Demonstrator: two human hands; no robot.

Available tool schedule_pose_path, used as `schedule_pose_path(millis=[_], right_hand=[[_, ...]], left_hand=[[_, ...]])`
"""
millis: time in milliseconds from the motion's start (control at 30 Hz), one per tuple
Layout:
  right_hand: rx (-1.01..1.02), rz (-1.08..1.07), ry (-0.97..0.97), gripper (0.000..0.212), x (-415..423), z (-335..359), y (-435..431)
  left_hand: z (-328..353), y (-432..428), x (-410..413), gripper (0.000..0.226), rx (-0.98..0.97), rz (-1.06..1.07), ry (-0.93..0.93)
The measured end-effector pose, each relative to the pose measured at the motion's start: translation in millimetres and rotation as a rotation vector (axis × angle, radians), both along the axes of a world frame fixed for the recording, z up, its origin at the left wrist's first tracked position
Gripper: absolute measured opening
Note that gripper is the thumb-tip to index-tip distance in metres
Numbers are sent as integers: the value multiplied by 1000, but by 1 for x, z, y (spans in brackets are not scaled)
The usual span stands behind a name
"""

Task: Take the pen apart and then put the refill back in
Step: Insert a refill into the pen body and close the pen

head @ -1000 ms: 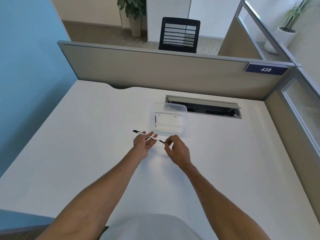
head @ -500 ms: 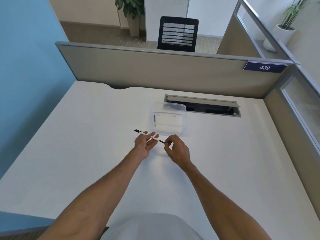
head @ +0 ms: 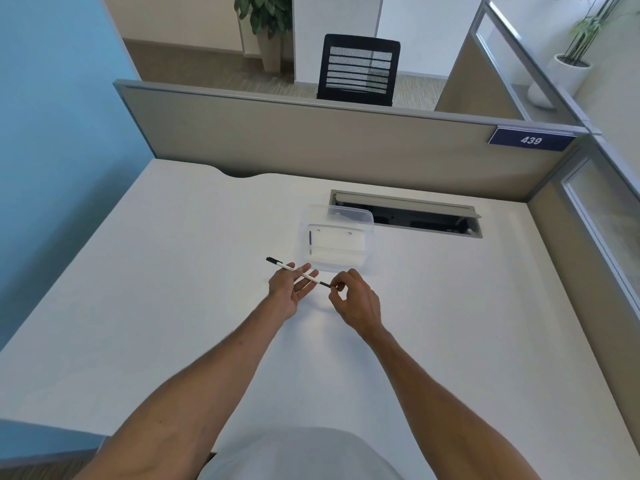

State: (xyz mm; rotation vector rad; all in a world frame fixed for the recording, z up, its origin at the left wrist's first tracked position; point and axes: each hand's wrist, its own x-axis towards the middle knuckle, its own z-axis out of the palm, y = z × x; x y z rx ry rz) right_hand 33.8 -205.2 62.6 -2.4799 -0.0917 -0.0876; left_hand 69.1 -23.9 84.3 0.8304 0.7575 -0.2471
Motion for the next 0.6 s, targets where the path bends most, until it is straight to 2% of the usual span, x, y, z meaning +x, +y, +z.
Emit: schedule_pose_path(millis=[600], right_hand=[[-37,1,-53,6,1,8,4]], left_hand=[[4,1,2,31,-9,-12,-12]])
